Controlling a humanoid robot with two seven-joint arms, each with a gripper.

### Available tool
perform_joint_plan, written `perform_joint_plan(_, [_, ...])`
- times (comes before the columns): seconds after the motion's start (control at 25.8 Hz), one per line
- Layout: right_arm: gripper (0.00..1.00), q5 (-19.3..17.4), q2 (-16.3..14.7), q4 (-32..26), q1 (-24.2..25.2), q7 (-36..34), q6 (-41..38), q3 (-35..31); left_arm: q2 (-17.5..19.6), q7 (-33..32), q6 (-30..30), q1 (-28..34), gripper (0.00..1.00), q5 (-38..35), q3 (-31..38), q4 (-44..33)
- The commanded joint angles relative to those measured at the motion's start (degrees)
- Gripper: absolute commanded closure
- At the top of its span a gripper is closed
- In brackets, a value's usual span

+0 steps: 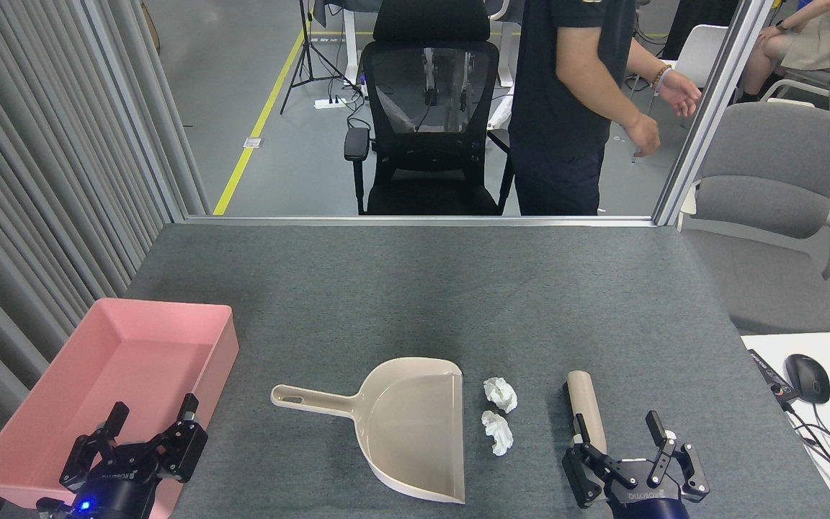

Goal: Sweep and dump garbage into bin
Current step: 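Lower the right gripper and grasp the beige brush handle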

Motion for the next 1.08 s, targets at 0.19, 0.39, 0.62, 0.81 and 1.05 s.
perform_joint_plan(0.19, [0.02, 0.0, 0.0, 0.0, -0.1, 0.0, -0.1, 0.0, 2.1, 1.9, 0.7, -1.1, 0.0, -0.3, 0.5, 0.0])
perform_joint_plan(0.39, [0.02, 0.0, 0.0, -0.3, 0.1, 0.1, -0.1, 0.0, 1.7, 2.3, 0.4, -1.2, 0.0, -0.2, 0.9, 0.0])
perform_joint_plan(0.62, [0.02, 0.0, -0.7, -1.4, 1.3, 0.1, 0.0, 0.0, 1.8, 1.7, 0.3, -1.7, 0.0, 0.0, 1.0, 0.0])
perform_joint_plan(0.81, [0.02, 0.0, -1.8, -1.4, 1.8, 0.1, 0.0, -0.1, 0.6, 0.8, 0.5, -1.8, 0.0, 6.5, 1.0, 0.0])
perform_joint_plan(1.05, [0.02, 0.1, -1.4, -2.7, 6.6, -0.1, 0.0, -0.1, 0.8, -1.5, -1.6, -1.7, 0.0, 9.1, 1.1, 0.0])
